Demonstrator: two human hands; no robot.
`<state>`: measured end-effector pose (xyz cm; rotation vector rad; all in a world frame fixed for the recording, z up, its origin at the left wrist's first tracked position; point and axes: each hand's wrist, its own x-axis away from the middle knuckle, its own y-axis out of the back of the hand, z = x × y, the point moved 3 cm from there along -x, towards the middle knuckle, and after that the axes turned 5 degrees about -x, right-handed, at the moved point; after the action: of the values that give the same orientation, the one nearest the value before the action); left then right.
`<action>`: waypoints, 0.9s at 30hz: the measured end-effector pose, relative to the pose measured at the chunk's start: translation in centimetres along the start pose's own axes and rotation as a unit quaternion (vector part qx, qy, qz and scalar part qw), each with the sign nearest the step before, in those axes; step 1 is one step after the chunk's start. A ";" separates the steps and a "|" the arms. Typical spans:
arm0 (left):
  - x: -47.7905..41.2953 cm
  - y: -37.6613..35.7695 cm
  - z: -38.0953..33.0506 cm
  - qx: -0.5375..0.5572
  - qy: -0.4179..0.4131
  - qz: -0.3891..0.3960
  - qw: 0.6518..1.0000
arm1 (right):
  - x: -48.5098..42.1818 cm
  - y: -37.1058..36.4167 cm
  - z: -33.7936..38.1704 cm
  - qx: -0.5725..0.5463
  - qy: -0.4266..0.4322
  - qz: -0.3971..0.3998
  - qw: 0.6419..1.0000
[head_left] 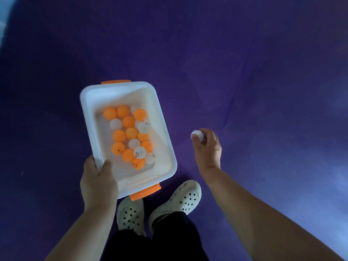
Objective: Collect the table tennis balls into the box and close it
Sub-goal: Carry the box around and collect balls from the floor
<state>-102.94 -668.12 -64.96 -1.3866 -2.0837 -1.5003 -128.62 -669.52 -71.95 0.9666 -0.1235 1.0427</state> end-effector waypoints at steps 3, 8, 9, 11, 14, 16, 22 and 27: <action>2.9 1.1 -3.4 -0.023 -0.007 0.012 1.000 | 3.1 3.6 6.9 -0.049 0.099 -0.018 0.994; 8.8 3.7 -11.3 -0.023 -0.052 0.036 0.998 | 7.9 9.8 17.2 -0.054 0.237 0.115 0.963; 10.1 4.4 -13.0 -0.023 -0.061 0.040 0.997 | 8.6 11.4 18.7 -0.036 0.258 0.121 0.958; 12.7 6.0 -16.3 -0.024 -0.081 0.047 0.995 | 9.4 15.2 20.9 -0.010 0.261 0.083 0.962; 17.0 8.8 -21.2 -0.016 -0.114 0.054 0.992 | 10.1 21.7 23.7 0.008 0.188 0.025 0.982; 19.8 10.6 -24.4 -0.015 -0.139 0.047 0.989 | 10.8 25.7 25.7 0.021 0.163 0.009 0.986; 26.0 14.2 -31.6 0.004 -0.159 0.053 0.986 | 12.7 34.2 32.3 0.031 0.156 0.014 0.987; 27.5 15.5 -37.4 -0.031 -0.185 0.069 0.980 | 11.9 37.7 37.4 0.050 0.160 0.032 0.985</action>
<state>-117.43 -683.39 -20.78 -1.9170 -2.0975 -1.3443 -138.70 -682.96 -20.21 0.8768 0.1661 1.2604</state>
